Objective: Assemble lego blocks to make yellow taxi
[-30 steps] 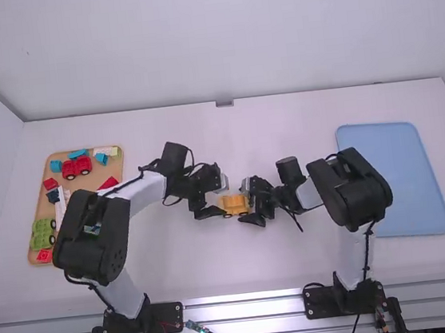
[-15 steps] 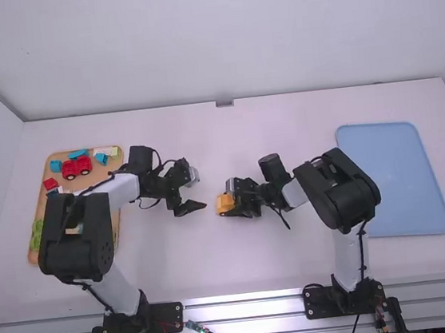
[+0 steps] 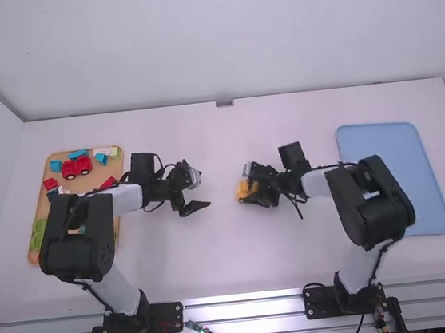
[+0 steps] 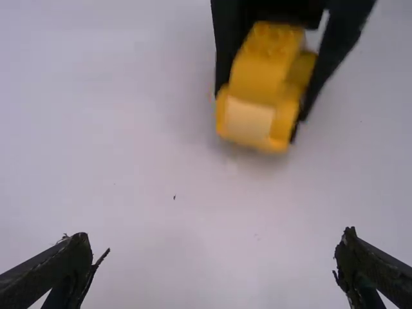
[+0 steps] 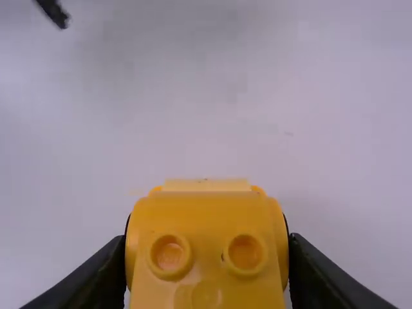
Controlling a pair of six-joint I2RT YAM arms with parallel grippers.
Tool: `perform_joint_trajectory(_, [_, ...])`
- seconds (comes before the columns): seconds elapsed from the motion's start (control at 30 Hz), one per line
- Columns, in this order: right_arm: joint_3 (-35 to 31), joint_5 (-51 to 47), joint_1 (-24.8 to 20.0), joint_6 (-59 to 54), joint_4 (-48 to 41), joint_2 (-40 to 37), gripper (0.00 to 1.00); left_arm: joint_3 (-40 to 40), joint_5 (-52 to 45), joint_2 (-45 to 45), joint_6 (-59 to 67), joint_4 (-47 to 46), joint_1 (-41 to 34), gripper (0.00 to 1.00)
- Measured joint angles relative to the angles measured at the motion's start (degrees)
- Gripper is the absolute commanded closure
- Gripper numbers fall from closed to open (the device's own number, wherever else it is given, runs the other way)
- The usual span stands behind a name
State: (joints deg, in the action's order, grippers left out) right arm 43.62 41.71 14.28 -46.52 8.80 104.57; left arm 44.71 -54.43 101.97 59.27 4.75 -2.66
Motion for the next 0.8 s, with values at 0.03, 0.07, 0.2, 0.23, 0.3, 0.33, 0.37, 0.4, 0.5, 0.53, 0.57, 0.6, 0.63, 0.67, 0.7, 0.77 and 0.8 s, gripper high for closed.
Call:
perform_joint_trajectory(0.03, [-0.02,-2.29,-1.81,-0.20,-2.01,-3.48,0.65,-0.46,0.02,0.00,-1.31,2.36,0.00,0.01])
perform_joint_trajectory(0.07, [0.00,-3.30,-2.67,-0.33,-2.86,-4.87,0.65,-0.57,0.00,0.00,-1.88,3.28,0.00,0.01])
perform_joint_trajectory(0.2, [0.00,-10.05,-10.49,1.27,-6.23,-13.60,0.66,-1.42,0.00,0.00,-6.69,10.38,-0.09,0.01])
perform_joint_trajectory(0.23, [0.00,-10.56,-11.21,1.60,-6.36,-14.12,0.66,-1.51,0.00,0.00,-7.17,10.99,-0.09,0.01])
perform_joint_trajectory(0.3, [0.00,-13.29,-15.52,3.69,-6.60,-16.17,0.67,-1.70,0.00,0.00,-8.85,12.68,-0.17,0.01])
perform_joint_trajectory(0.33, [0.00,-14.78,-18.53,5.16,-6.32,-16.92,0.67,-1.70,0.00,0.00,-9.84,13.42,-0.24,0.01])
perform_joint_trajectory(0.37, [0.00,-15.47,-20.26,6.01,-6.16,-17.16,0.68,-1.70,0.00,0.00,-10.16,13.88,-0.31,0.01])
perform_joint_trajectory(0.4, [0.00,-16.06,-21.79,6.69,-6.01,-17.29,0.68,-1.70,-0.02,0.00,-10.49,14.27,-0.31,0.01])
perform_joint_trajectory(0.5, [-0.13,-17.90,-29.38,10.29,-5.44,-17.31,0.67,-1.73,-0.04,0.00,-12.04,16.65,-0.33,0.01])
perform_joint_trajectory(0.53, [-0.48,-18.32,-32.02,11.74,-4.17,-17.31,0.66,-1.73,0.00,0.00,-13.11,18.08,-0.31,0.01])
perform_joint_trajectory(0.57, [-0.85,-18.69,-34.29,12.96,-2.99,-17.31,0.66,-1.75,0.00,0.00,-13.92,19.19,-0.31,0.01])
perform_joint_trajectory(0.6, [-1.03,-18.80,-35.32,13.51,-2.38,-17.20,0.66,-1.75,-0.02,0.00,-14.38,19.74,-0.33,0.01])
perform_joint_trajectory(0.63, [-1.42,-18.97,-37.33,14.82,-0.74,-16.72,0.66,-1.75,-0.02,0.00,-15.15,20.68,-0.31,0.01])
perform_joint_trajectory(0.67, [-1.57,-19.10,-38.45,15.65,0.33,-16.17,0.66,-1.75,-0.02,0.00,-15.58,21.16,-0.31,0.01])
perform_joint_trajectory(0.7, [-1.97,-19.23,-40.61,17.14,2.78,-14.51,0.65,-1.75,-0.02,0.00,-16.20,21.79,-0.31,0.01])
perform_joint_trajectory(0.77, [-2.49,-19.30,-42.62,18.40,5.22,-12.44,0.65,-1.75,-0.04,0.00,-16.59,22.14,-0.31,0.01])
perform_joint_trajectory(0.8, [-2.99,-19.34,-43.98,19.39,6.95,-10.60,0.65,-1.75,-0.04,0.00,-16.90,22.36,-0.31,0.01])
